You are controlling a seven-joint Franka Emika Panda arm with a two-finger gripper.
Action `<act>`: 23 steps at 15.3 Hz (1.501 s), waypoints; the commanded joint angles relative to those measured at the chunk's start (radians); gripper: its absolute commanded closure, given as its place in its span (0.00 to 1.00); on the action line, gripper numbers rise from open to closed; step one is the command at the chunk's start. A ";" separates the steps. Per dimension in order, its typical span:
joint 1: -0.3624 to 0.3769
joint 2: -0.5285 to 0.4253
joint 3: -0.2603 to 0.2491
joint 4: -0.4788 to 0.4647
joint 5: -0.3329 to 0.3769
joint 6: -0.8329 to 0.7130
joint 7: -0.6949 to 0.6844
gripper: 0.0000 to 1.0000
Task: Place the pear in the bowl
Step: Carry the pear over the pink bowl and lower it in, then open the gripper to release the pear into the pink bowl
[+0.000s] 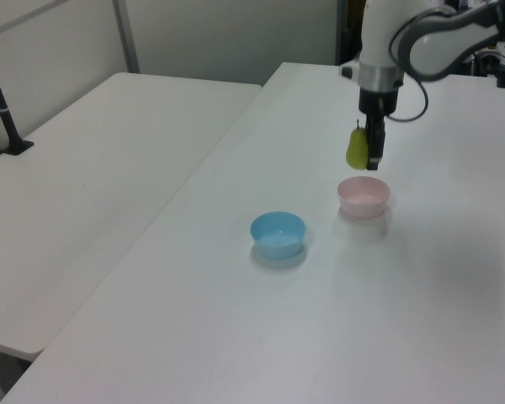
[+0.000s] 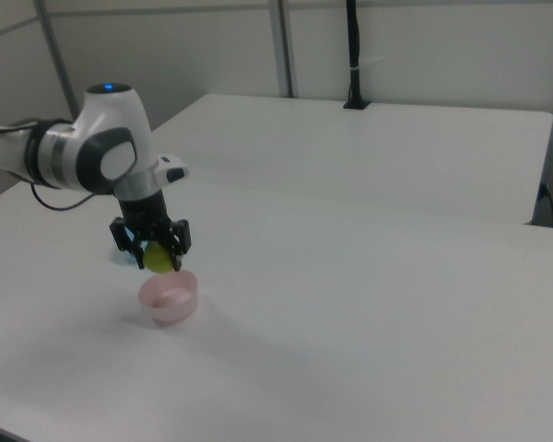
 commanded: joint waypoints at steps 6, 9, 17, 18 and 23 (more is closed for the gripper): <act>0.019 0.119 -0.003 -0.009 -0.057 0.082 0.016 0.84; 0.012 0.121 -0.003 -0.005 -0.057 0.073 0.016 0.34; -0.004 0.086 -0.003 0.142 -0.056 -0.169 0.016 0.00; -0.010 0.080 -0.004 0.185 -0.056 -0.213 0.017 0.00; -0.066 0.014 -0.004 0.360 -0.042 -0.418 0.019 0.00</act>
